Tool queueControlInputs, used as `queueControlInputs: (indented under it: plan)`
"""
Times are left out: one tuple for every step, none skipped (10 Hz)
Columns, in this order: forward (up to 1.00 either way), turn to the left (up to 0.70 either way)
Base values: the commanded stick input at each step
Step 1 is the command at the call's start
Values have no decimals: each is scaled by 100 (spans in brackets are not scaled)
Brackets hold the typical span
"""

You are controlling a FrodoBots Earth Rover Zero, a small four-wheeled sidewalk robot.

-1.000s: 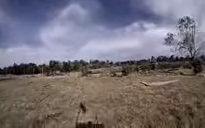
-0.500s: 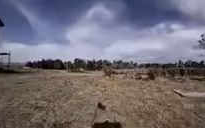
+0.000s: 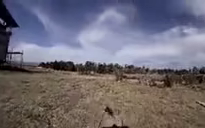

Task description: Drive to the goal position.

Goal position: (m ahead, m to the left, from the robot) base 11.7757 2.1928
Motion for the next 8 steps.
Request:
queueControlInputs:
  plan:
    - [70, 0]
    - [70, 0]
    - [70, 0]
    - [70, 0]
    - [70, 0]
    - [70, 0]
    - [70, 0]
    - [70, 0]
